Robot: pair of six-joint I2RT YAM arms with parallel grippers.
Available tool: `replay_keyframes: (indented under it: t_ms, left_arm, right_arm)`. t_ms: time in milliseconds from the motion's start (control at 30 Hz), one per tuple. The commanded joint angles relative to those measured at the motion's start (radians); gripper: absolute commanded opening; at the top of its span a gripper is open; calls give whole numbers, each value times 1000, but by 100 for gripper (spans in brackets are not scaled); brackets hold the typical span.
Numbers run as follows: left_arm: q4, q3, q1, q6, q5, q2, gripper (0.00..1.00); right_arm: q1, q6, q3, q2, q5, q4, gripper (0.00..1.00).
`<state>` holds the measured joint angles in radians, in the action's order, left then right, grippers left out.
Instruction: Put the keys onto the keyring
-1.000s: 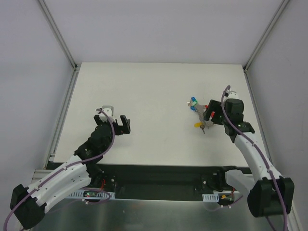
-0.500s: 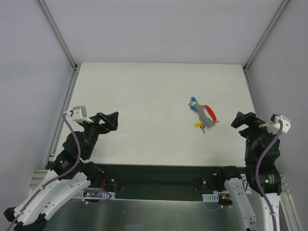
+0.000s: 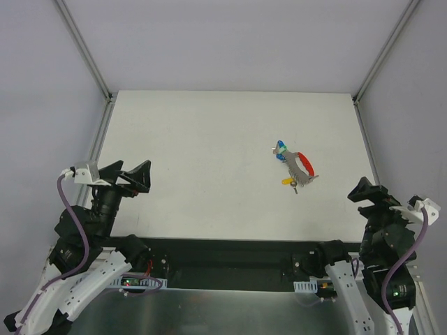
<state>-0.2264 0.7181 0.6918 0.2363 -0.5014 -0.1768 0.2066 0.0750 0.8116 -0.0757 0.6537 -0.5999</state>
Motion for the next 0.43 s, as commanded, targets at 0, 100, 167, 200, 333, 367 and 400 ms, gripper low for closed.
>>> replay_keyframes:
  t_ms: [0,100,167,200,333,367,400]
  left_arm:
    - [28,46,-6,-168,-78,-38,99]
    - [59,40,-9,-207,-91,-84,99]
    - [73,32,-9,-219,-89,-111,99]
    - [84,23,-9,-226,-88,-118,99]
    - [119,-9,-24,-262,-23,-119,99]
    - [125,-23,-32,-273,-11,-116,99]
    - [131,-31,-40,-276,10,-115,99]
  right_arm:
    - [20,-35,-11,-27,26,5,96]
    - [20,-53,-3,-55,-6,20,96]
    - [20,-57,4,-84,-11,20,96]
    - [20,-58,12,-91,-6,20,96]
    - [20,-69,20,-127,1,31,96]
    - [20,-70,21,-130,9,32,96]
    - [20,-70,23,-134,11,37,96]
